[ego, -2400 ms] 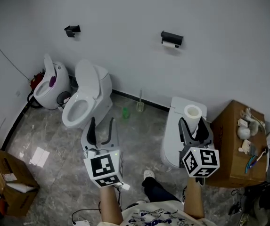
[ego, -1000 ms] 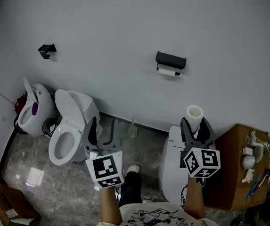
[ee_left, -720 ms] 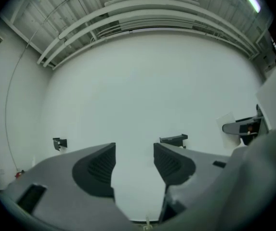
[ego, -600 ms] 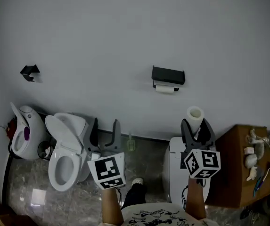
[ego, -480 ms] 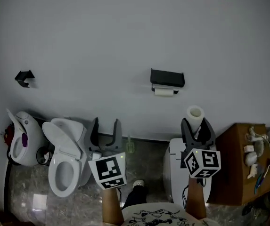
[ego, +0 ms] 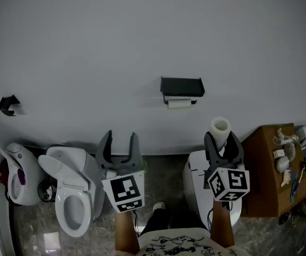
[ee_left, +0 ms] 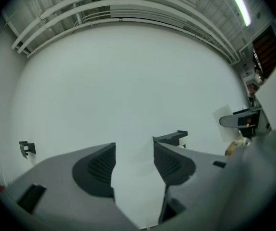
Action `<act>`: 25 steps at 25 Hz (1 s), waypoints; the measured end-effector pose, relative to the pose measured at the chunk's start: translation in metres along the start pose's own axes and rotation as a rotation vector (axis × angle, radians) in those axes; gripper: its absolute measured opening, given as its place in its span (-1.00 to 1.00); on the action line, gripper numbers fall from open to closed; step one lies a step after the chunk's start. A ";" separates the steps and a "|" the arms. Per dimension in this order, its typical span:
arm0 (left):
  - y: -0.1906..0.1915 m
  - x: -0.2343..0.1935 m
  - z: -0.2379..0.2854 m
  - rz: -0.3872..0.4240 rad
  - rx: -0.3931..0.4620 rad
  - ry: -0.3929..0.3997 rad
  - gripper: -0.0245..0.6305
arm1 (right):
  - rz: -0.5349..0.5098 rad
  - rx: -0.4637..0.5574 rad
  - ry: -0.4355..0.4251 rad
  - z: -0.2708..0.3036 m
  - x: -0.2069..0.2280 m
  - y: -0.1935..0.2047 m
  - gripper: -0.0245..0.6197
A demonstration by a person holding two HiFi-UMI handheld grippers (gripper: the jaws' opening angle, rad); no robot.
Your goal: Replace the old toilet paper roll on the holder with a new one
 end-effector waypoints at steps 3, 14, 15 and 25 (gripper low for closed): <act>0.002 0.004 0.011 0.025 -0.012 0.033 -0.22 | 0.006 -0.016 0.029 0.001 0.004 0.004 0.00; -0.007 0.026 0.051 0.075 -0.015 0.088 -0.22 | 0.014 -0.018 0.069 0.017 0.027 0.005 0.00; -0.008 0.029 0.055 0.079 -0.016 0.091 -0.22 | 0.014 -0.017 0.070 0.020 0.031 0.004 0.00; -0.010 0.067 0.102 0.223 -0.087 0.128 -0.22 | 0.012 -0.020 0.078 0.052 0.069 0.003 0.00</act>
Point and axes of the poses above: the fingertips, and each gripper's own axes: z forward along the fingers, x to its right, y out of its underside, the point moved 10 cm from there along -z, backward along the fingers, and after that the axes turned 2 degrees about -x, right-handed, at the moved point
